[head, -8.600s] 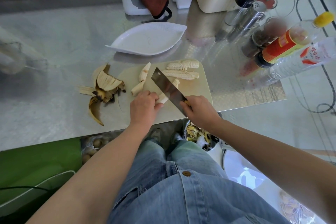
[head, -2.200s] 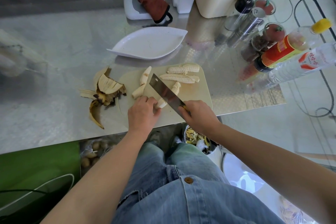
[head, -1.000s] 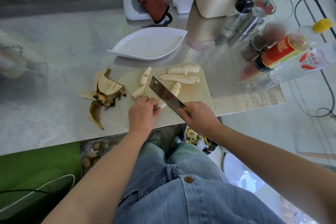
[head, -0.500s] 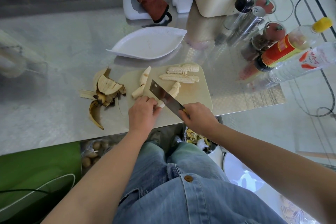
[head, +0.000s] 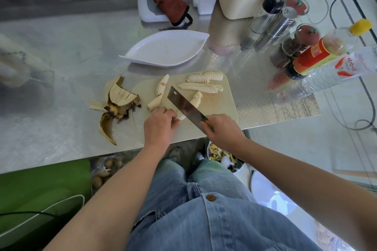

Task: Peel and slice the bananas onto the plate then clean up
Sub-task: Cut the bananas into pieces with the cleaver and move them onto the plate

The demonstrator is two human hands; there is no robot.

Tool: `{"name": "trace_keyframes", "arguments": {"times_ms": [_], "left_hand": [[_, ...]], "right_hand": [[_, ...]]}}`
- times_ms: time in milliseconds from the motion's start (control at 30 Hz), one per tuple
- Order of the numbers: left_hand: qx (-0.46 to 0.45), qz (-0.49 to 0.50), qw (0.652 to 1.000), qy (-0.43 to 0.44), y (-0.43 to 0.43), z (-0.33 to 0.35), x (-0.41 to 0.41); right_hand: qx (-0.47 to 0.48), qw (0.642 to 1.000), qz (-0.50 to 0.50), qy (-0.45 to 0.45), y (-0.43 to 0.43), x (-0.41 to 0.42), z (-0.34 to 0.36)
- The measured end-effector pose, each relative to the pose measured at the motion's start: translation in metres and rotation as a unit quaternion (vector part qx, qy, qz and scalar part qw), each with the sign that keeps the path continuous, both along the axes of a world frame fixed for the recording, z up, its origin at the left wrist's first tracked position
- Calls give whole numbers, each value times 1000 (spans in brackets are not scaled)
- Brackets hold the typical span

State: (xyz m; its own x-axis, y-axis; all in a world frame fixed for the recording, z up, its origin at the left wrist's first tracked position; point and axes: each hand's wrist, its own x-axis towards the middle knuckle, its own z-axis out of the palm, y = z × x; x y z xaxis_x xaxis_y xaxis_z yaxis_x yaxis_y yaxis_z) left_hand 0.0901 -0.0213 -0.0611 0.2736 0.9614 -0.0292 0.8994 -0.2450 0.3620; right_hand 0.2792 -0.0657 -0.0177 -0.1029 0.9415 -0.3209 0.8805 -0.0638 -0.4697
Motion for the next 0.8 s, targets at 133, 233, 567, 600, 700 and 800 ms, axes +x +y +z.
{"name": "trace_keyframes", "arguments": {"times_ms": [133,233,567,600,700,800], "left_hand": [[-3,1,1000,0,0,0,0],[-2,1,1000,1,0,1,1],[0,2,1000,-9,0,1,1],[-1,3,1000,-10,0,0,1],[-2,2,1000,-10,0,1,2],[-3,-2,1000,-5,0,2,1]], "right_hand": [[5,1000,-3,6,1,0,3],[5,1000,-6,9,2,-1,4],[-16,1000,1,-4,1,-5,2],[-20,1000,3,-10,1,-5,1],[-37,999,10,-27,0,-6,-2],[-45,998,13,-34,0,-6,-3]]}}
